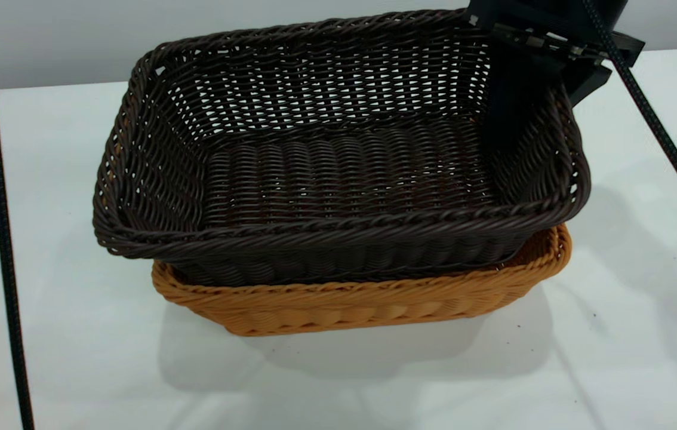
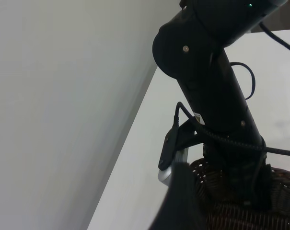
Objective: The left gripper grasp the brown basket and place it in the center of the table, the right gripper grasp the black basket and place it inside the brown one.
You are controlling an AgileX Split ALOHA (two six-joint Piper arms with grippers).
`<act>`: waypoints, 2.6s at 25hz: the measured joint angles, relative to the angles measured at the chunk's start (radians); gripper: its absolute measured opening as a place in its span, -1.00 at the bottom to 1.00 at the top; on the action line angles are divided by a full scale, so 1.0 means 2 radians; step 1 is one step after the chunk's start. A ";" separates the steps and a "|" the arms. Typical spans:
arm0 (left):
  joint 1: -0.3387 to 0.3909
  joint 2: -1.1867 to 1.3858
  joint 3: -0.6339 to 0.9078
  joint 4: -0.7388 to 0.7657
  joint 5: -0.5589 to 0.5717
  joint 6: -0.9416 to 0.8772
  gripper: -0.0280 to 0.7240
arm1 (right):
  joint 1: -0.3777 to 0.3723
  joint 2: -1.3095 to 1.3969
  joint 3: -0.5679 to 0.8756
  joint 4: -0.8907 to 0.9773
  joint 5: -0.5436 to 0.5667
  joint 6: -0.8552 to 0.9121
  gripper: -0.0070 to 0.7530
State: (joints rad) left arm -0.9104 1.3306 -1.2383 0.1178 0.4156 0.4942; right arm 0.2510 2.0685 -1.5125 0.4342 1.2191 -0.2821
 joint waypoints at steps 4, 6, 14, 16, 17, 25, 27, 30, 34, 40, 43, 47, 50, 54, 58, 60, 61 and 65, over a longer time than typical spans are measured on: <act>0.000 0.000 0.000 0.000 0.000 0.000 0.49 | 0.000 0.010 0.000 0.002 0.000 0.000 -0.36; 0.000 0.000 0.000 0.000 0.000 0.000 0.49 | 0.000 0.018 0.000 0.004 0.000 0.000 -0.36; 0.000 0.000 0.000 0.000 0.000 -0.001 0.49 | 0.000 0.030 0.000 -0.004 0.000 0.003 -0.36; 0.000 0.000 0.000 0.000 0.000 0.000 0.49 | 0.000 0.030 0.000 -0.015 0.000 0.004 -0.37; 0.000 0.000 0.000 0.000 0.000 0.000 0.49 | 0.000 0.030 0.000 -0.019 0.001 0.007 -0.37; 0.000 0.000 0.000 0.000 0.000 0.000 0.49 | 0.000 0.030 0.000 -0.019 0.003 0.002 -0.26; 0.000 0.000 0.000 0.000 0.000 0.000 0.49 | 0.000 0.030 0.000 -0.015 0.002 0.002 -0.10; 0.000 0.000 0.000 0.000 0.000 0.000 0.48 | 0.000 0.030 0.000 -0.010 0.002 -0.006 0.20; 0.000 0.000 0.000 0.000 0.000 0.000 0.47 | 0.000 0.026 0.000 -0.011 0.001 -0.016 0.43; 0.000 0.000 0.000 0.000 0.000 0.000 0.47 | 0.000 0.010 -0.015 -0.019 0.002 -0.012 0.46; 0.000 0.000 0.000 0.000 0.000 0.000 0.47 | 0.000 0.004 -0.034 -0.020 0.002 -0.002 0.46; 0.000 0.000 0.000 0.000 0.000 0.000 0.47 | 0.000 0.001 -0.059 -0.033 0.002 0.007 0.46; 0.000 0.000 0.000 0.000 0.002 0.001 0.47 | -0.001 -0.009 -0.062 -0.036 0.002 0.008 0.46; 0.000 0.000 0.000 0.000 0.009 0.001 0.47 | -0.001 -0.019 -0.062 -0.036 0.002 0.008 0.46; 0.000 0.000 0.000 0.000 0.009 0.002 0.47 | -0.001 -0.032 -0.066 -0.040 0.002 0.008 0.46; 0.000 0.000 0.000 0.001 0.008 0.002 0.47 | -0.001 -0.041 -0.074 -0.040 0.002 0.008 0.45; 0.000 0.000 0.000 0.004 0.008 0.002 0.47 | -0.001 -0.046 -0.079 -0.039 0.002 0.010 0.43; 0.000 -0.005 0.000 0.036 0.009 0.001 0.40 | -0.001 -0.068 -0.096 -0.032 0.002 0.021 0.23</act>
State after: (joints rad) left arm -0.9104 1.3208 -1.2383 0.1908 0.4331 0.4952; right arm 0.2499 1.9333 -1.7052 0.3701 1.2239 -0.2404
